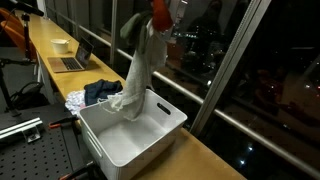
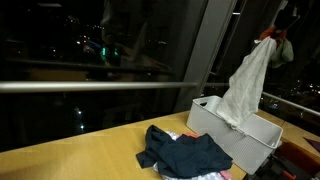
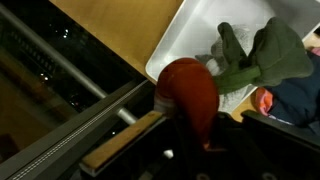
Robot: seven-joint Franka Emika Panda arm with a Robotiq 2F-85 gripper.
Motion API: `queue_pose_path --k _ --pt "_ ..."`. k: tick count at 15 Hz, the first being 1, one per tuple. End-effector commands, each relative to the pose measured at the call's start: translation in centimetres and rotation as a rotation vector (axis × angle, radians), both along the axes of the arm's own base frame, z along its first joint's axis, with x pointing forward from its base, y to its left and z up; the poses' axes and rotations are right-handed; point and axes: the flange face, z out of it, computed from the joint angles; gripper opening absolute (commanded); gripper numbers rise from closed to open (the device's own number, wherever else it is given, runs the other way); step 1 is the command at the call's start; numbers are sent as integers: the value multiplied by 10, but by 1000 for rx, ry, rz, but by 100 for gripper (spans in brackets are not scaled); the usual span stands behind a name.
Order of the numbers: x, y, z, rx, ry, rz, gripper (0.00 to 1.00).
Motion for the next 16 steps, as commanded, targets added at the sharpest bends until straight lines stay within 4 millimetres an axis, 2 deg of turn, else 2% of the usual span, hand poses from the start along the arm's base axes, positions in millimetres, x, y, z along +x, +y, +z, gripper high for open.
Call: queue_pose_path --k 1,3,5,6,7,8,10,12,14,15,16 --pt "21 -10 -93 73 72 69 4" --pt "25 -18 -150 115 117 96 4" --pt "28 -26 -197 141 165 127 4" --pt "28 -30 -216 147 189 141 42" --pt "28 -34 -231 140 219 155 43" --pt "25 -38 -241 134 242 168 50" --pt "19 -40 -248 124 266 186 64" --pt "15 -25 -239 101 269 207 79" --pt "18 11 -225 74 253 251 92" --pt "22 46 -219 65 248 299 99" --pt "24 68 -217 61 241 332 100"
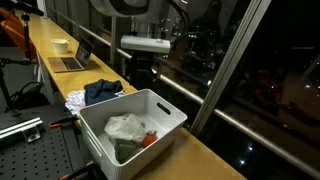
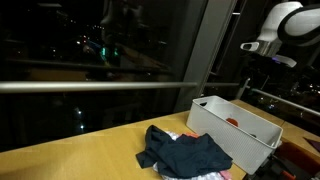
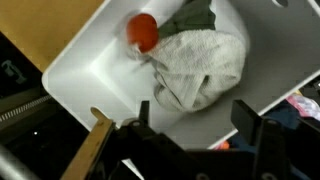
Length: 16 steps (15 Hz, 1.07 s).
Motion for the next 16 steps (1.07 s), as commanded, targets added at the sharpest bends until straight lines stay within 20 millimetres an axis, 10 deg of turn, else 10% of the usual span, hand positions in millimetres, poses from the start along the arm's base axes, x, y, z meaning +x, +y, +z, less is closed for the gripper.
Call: queue_pose_path --k 1,9,16 --pt "4 97 18 -11 -28 136 100" --pt "27 292 -19 46 -11 315 100" --pt "41 342 -88 -64 168 316 100"
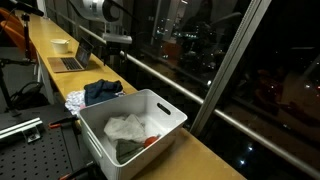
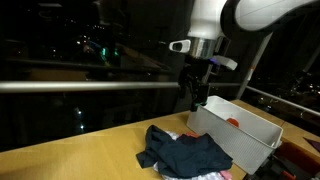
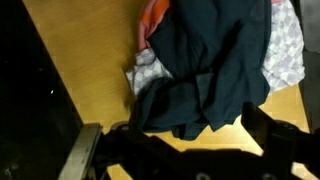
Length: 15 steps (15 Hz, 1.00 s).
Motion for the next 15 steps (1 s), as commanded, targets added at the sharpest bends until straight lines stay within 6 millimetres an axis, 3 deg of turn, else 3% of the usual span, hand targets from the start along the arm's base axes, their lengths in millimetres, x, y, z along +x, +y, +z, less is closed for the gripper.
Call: queue_pose_path --k 1,6,12,15 --pt "11 14 -32 -93 97 -19 100" --pt "17 18 -62 -139 190 -24 100" --pt "28 6 -89 -105 221 -13 100" --pt "28 -3 -116 -87 248 10 100"
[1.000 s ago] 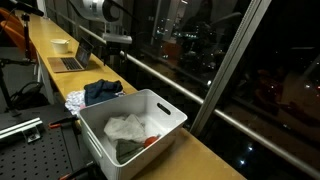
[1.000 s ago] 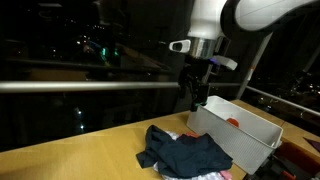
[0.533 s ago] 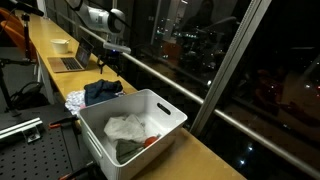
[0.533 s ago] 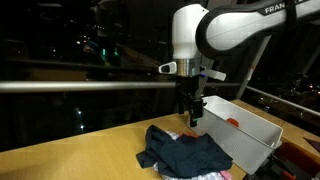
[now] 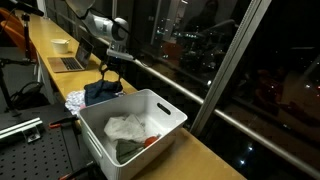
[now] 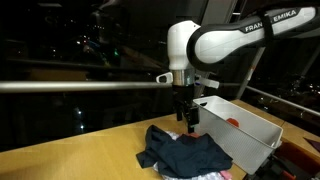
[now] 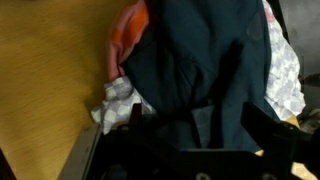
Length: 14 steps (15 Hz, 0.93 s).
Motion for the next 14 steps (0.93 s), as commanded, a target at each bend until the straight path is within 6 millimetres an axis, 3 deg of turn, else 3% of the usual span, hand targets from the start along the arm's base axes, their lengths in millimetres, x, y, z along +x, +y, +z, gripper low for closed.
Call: queue_pose_path --k 1,7,14 --pt "6 -8 -27 50 34 31 100" --pt "-3 3 -85 98 62 62 100" --pt "-12 -1 -157 112 120 17 100"
